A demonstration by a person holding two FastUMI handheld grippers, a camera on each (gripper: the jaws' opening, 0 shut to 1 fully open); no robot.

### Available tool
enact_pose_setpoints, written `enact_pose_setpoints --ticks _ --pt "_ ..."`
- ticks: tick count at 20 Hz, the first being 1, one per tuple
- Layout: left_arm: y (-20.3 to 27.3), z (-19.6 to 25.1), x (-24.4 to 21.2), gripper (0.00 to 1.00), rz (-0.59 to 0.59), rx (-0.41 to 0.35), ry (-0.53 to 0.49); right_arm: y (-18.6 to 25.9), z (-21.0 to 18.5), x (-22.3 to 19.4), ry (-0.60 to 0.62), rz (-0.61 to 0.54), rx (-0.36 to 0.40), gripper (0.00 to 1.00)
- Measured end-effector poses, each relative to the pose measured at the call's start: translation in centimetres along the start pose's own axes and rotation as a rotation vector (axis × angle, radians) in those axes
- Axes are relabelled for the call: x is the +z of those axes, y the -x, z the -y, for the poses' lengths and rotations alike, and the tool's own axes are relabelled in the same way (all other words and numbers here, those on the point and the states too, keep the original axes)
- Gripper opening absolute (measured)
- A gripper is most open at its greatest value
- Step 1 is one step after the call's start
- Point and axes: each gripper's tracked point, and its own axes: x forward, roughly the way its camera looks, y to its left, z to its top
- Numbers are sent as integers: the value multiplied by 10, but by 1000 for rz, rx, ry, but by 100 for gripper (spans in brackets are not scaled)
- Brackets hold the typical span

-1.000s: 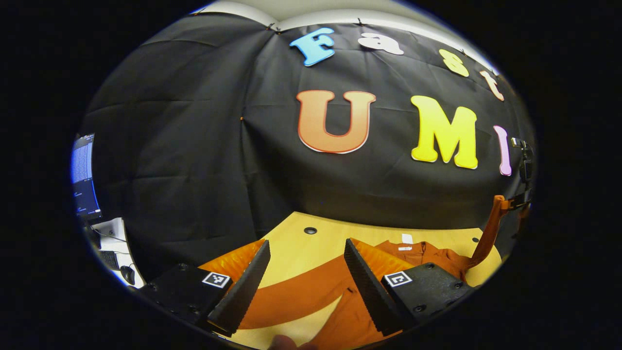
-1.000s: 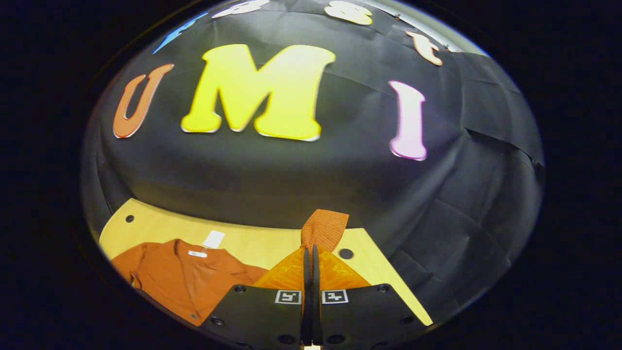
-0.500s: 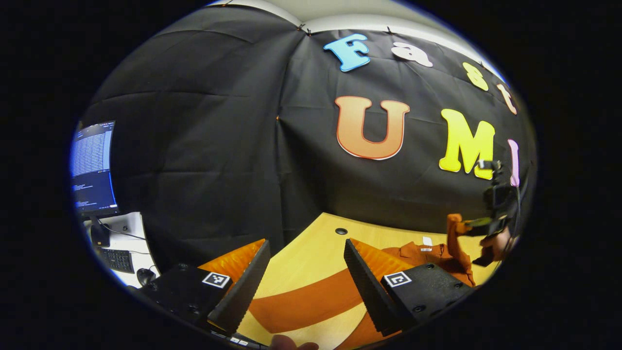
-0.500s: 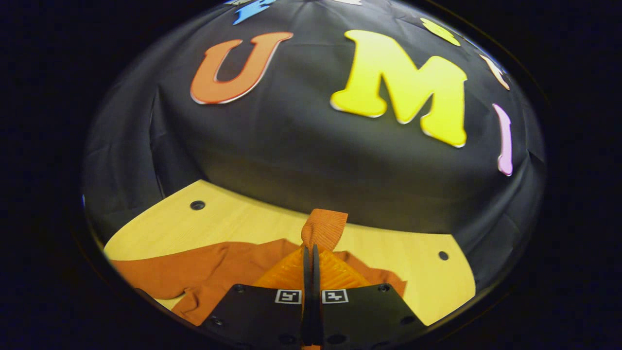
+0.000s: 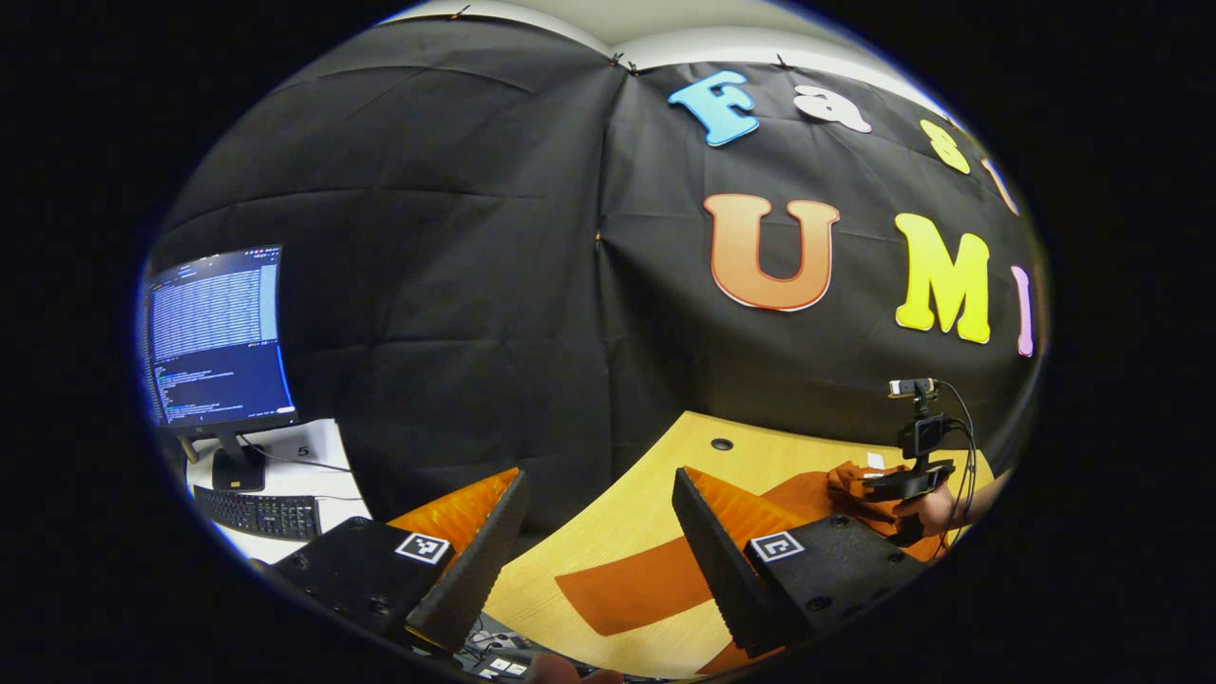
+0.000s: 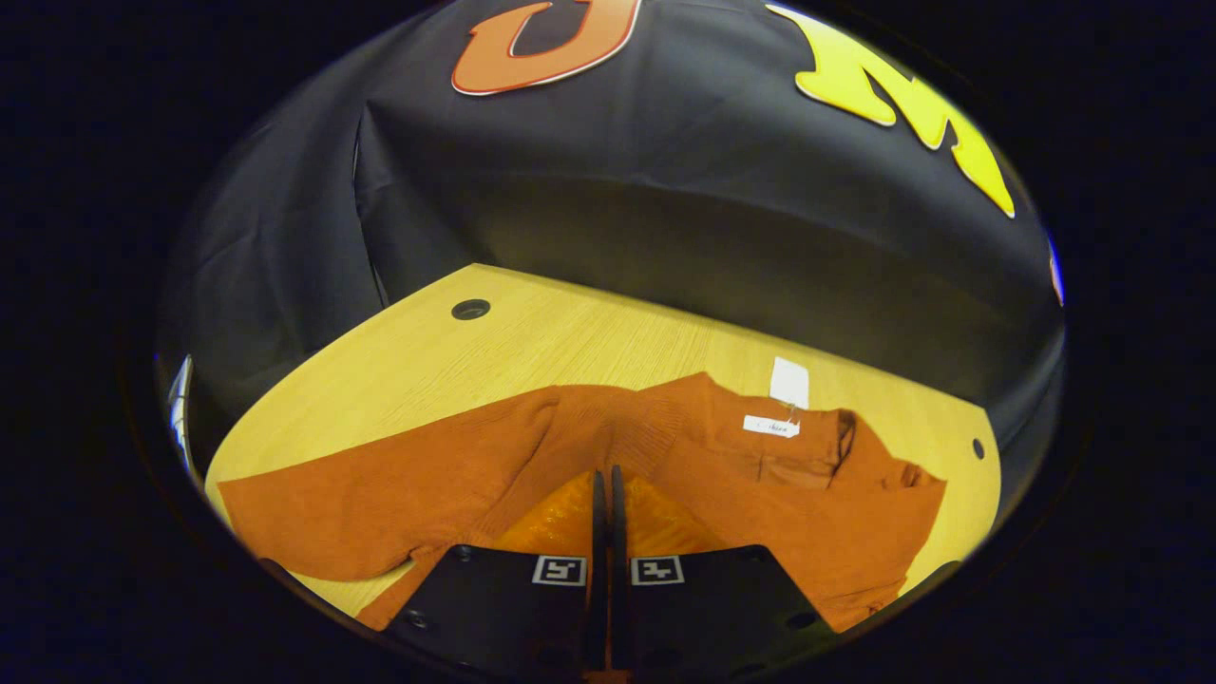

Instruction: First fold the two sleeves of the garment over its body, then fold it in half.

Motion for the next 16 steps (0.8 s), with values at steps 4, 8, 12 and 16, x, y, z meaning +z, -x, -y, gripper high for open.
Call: enact_pose_setpoints --ticks 4,8,12,16 --pt "2 -2 -8 99 -19 21 25 5 -16 3 -8 3 80 18" --pt "0 0 -9 99 -15 23 21 19 -25 13 1 35 121 52" --pt "-6 0 -15 99 -18 22 14 42 -21 28 0 80 128 78" --pt "-17 -9 -43 99 -56 26 11 83 -17 40 -12 127 153 82"
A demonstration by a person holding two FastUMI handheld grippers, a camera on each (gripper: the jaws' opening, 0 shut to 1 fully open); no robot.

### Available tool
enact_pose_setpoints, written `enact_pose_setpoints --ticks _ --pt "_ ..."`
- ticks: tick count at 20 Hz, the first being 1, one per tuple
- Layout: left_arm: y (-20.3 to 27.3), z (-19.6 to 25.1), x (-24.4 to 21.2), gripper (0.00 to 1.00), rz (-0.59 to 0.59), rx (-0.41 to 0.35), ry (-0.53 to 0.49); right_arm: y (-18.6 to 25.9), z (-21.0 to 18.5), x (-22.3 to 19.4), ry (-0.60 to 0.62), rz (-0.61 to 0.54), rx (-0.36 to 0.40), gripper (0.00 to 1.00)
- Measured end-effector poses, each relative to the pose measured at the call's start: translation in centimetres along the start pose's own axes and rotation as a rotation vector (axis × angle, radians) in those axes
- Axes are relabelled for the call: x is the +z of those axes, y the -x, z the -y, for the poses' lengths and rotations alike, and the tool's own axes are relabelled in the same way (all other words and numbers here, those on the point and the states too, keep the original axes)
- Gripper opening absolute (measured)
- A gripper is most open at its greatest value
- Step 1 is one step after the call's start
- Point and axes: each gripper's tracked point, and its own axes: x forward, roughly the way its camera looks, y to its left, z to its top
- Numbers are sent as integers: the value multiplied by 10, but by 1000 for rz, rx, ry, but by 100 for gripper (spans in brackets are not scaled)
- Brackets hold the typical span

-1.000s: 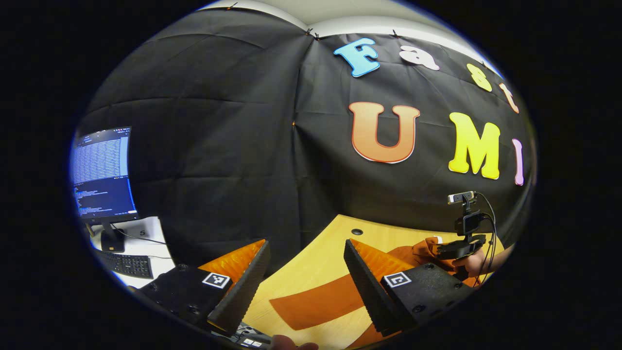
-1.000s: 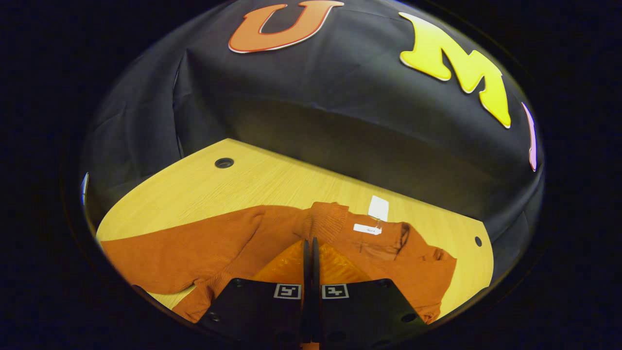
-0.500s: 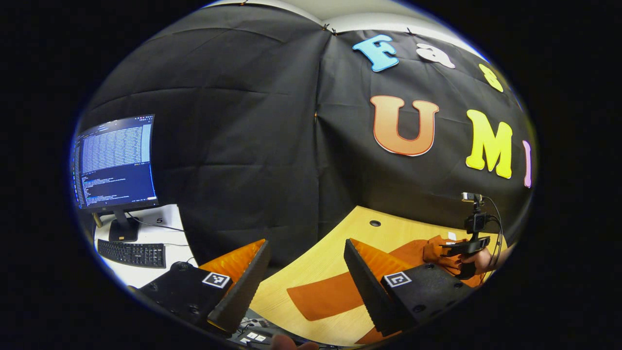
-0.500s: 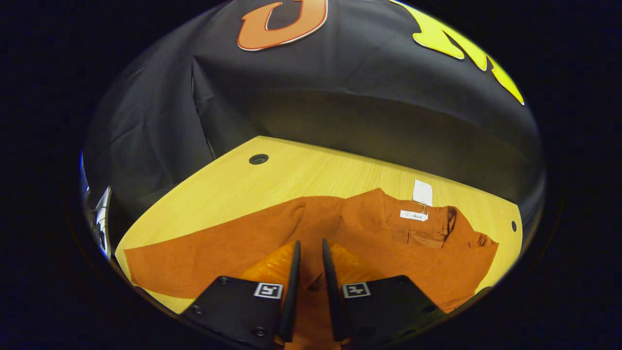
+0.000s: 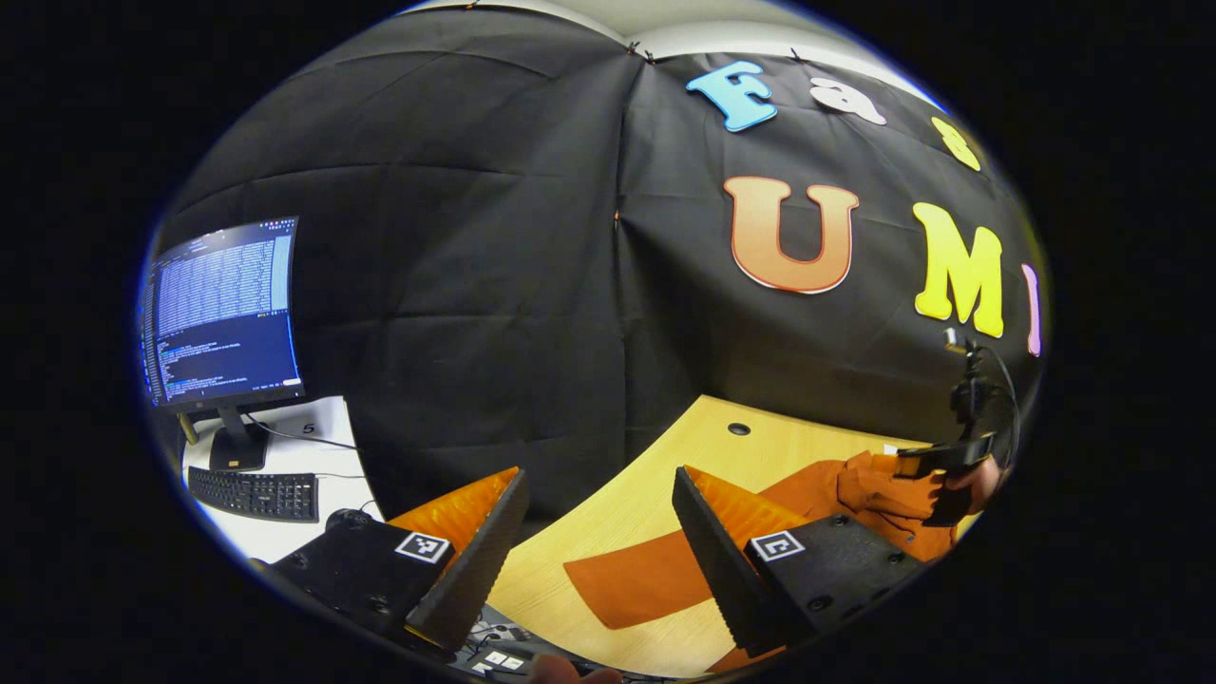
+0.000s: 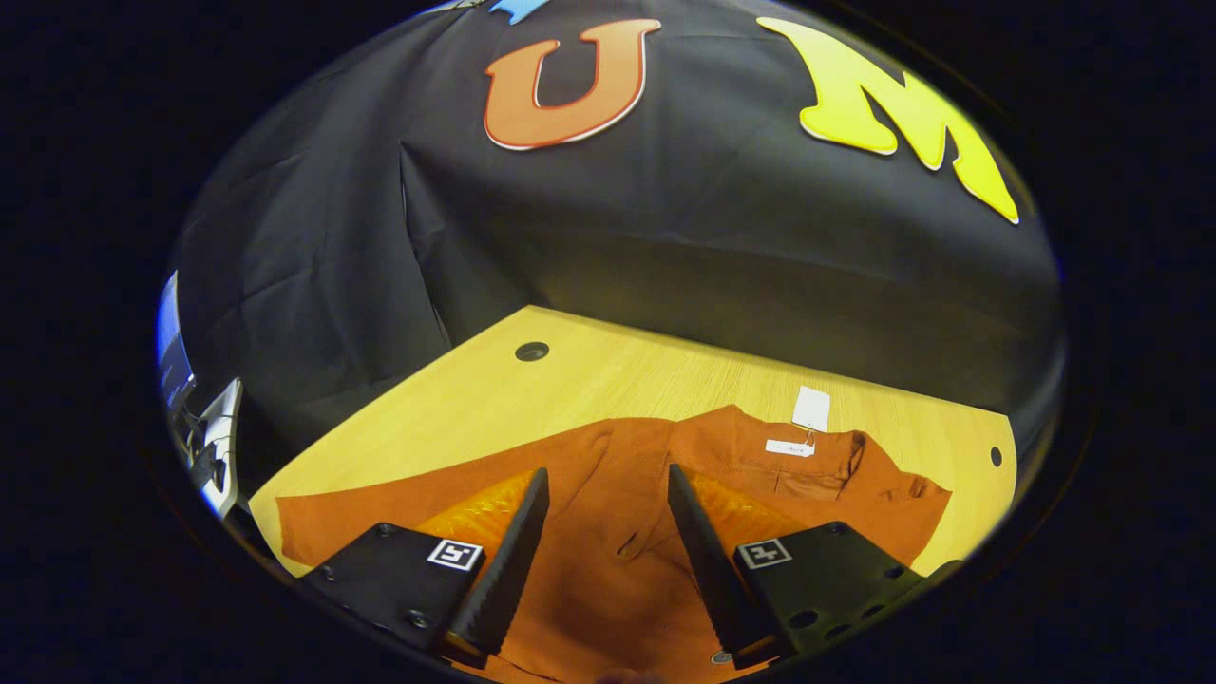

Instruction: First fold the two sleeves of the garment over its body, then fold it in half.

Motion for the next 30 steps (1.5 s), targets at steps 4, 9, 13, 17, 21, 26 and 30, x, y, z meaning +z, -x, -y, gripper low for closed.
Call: enact_pose_setpoints --ticks 4,9,13,17,21,26,30 --pt "-13 -1 -56 99 -122 -19 11 57 -5 25 31 81 37 82" --pt "-34 9 -125 99 -296 -25 35 137 8 61 50 187 46 82" --pt "-51 6 -165 99 -406 68 30 195 32 80 60 272 -9 82" --pt "-63 3 -198 100 -481 119 59 229 63 85 54 300 -73 82" --pt "-67 10 -205 100 -465 156 34 244 84 78 53 296 -127 82" --pt "-66 19 -208 95 -416 187 37 254 97 75 19 298 -153 82" --pt "-67 33 -206 70 -398 177 50 262 107 80 -14 301 -162 82"
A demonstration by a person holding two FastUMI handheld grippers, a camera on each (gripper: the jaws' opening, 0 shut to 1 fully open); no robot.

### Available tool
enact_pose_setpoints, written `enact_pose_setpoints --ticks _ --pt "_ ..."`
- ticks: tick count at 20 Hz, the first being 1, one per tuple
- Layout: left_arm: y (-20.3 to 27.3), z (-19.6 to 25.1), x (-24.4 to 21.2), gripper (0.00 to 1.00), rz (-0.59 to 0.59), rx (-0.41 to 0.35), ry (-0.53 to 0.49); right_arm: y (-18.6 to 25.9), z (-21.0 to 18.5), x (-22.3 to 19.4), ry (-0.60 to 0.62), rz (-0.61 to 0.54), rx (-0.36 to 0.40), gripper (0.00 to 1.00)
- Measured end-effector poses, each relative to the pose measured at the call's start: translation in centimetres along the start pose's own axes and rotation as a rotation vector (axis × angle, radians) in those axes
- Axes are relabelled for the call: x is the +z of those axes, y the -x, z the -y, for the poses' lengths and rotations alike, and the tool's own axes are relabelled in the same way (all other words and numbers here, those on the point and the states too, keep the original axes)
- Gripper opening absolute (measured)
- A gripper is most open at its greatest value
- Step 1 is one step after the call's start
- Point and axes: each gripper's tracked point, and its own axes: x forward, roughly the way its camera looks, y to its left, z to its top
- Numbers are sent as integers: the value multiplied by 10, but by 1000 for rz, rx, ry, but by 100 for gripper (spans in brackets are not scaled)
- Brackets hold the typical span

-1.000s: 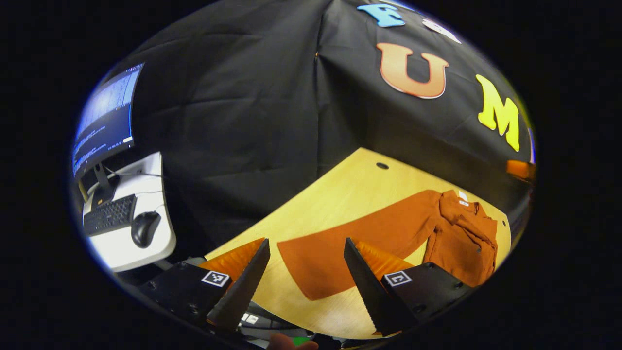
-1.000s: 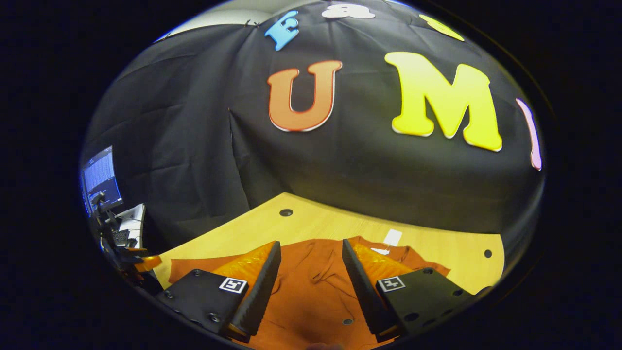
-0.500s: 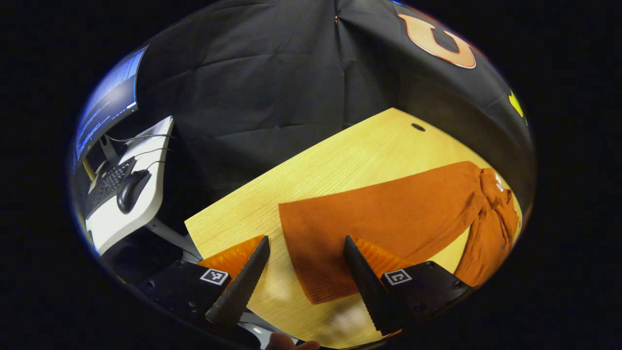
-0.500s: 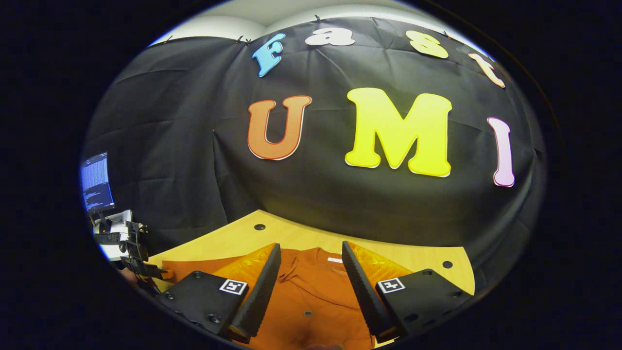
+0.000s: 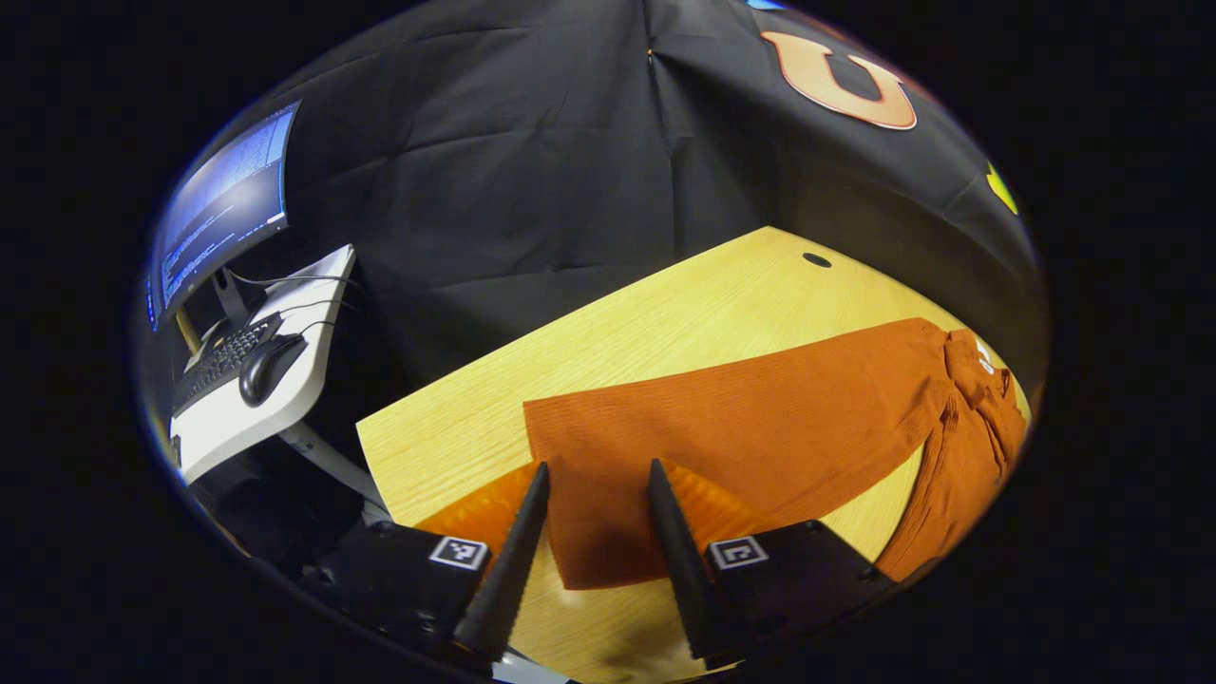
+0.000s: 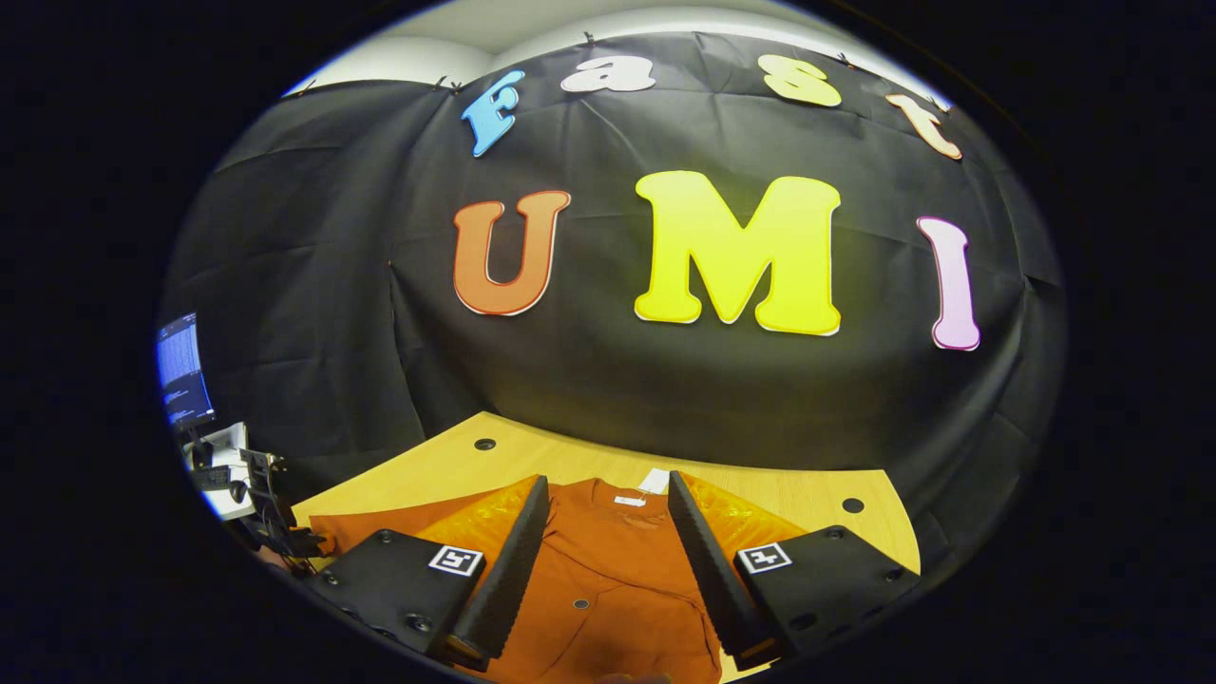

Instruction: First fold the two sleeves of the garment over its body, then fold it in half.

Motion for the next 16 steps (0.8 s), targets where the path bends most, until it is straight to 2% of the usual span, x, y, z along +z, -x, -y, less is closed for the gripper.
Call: enact_pose_setpoints --ticks 1,2,3,5,7,9,11,16 --pt "-1 2 1 53 3 -1 15 0 2 2 -1 3 -4 82" --pt "-2 3 1 49 -1 0 32 2 4 3 3 4 -8 82" --pt "-1 3 2 51 -5 0 48 3 6 3 8 3 -12 82" --pt "-3 7 1 29 -16 -8 71 7 5 1 4 1 -10 82" --pt "-1 8 3 17 -44 -15 59 11 3 -5 -3 -12 -8 82" --pt "-3 19 6 7 -65 -85 116 17 2 -13 -3 -21 -7 82" --pt "1 31 17 3 -82 -162 162 22 6 -22 5 -30 -15 82" --pt "3 48 77 3 -31 -334 165 32 32 -32 -35 -44 -63 82"
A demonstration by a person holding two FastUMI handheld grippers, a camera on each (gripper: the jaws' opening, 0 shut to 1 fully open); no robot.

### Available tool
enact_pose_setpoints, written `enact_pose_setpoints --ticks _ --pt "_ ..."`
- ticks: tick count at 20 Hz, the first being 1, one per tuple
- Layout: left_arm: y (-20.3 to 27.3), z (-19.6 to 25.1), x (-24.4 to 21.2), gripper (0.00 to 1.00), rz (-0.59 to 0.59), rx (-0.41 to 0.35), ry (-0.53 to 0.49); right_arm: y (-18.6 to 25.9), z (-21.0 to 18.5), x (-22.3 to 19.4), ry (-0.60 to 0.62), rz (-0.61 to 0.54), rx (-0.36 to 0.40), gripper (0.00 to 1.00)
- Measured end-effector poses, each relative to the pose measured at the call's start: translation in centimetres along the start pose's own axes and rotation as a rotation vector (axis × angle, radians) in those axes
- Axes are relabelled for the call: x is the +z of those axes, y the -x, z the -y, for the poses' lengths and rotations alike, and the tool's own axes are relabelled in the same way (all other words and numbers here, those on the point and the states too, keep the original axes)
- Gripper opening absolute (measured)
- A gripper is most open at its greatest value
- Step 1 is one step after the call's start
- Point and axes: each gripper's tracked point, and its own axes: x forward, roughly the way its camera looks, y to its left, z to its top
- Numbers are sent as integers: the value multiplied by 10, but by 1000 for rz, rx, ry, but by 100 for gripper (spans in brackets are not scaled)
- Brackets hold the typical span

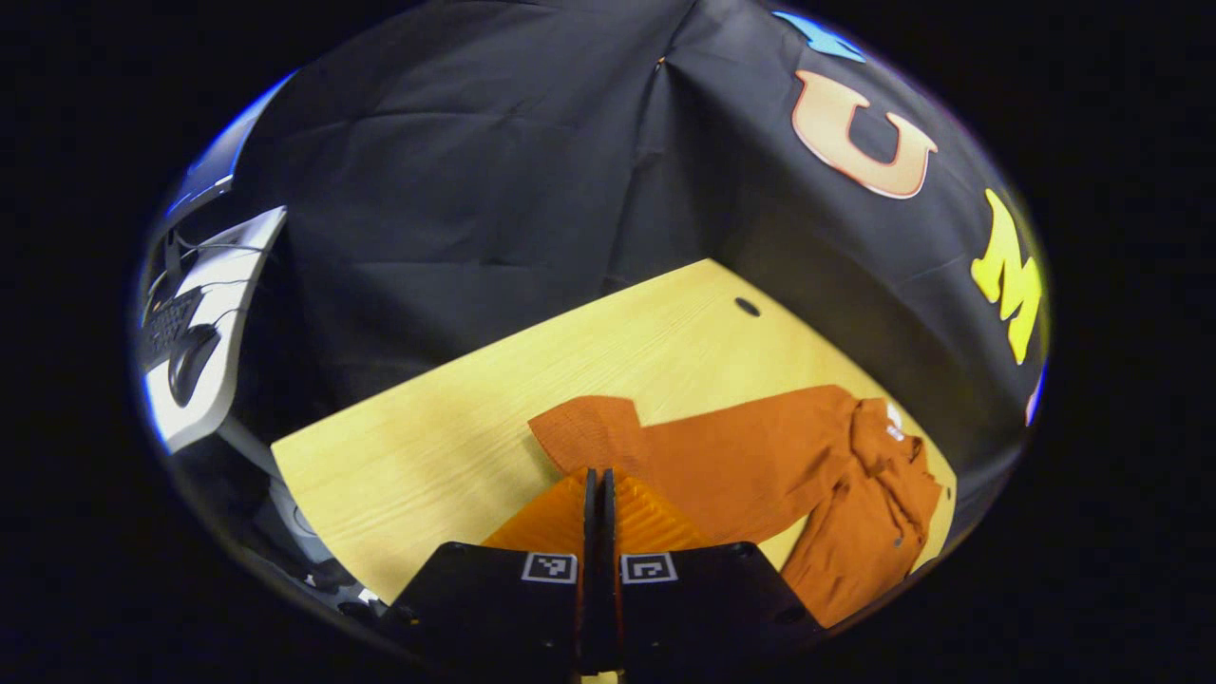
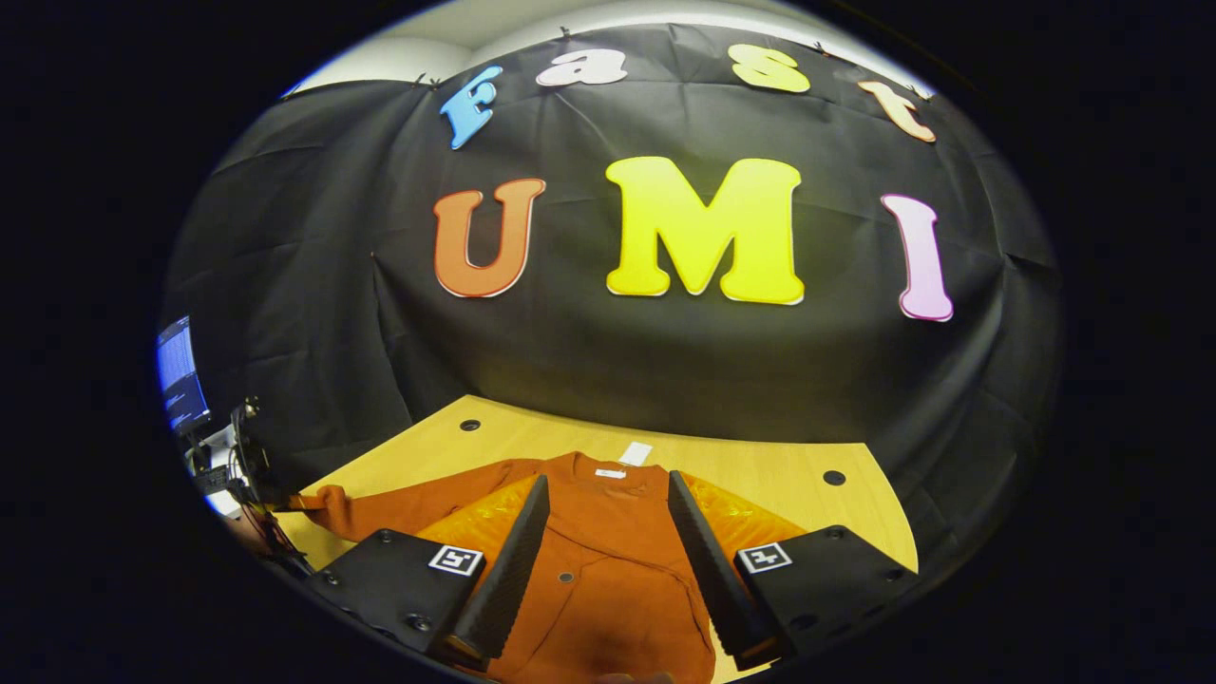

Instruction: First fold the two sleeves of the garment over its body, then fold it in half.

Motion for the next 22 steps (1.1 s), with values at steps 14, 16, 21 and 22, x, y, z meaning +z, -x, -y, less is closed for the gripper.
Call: enact_pose_setpoints --ticks 14,16,21,22 --pt "30 231 189 3 85 -383 -62 38 100 -19 -156 62 -146 82" --pt "31 271 205 3 102 -425 -122 42 117 -24 -190 61 -168 82" --pt "37 396 181 3 79 -559 -275 58 160 -33 -239 73 -238 82" --pt "37 421 163 3 63 -593 -310 65 169 -35 -243 72 -255 82"
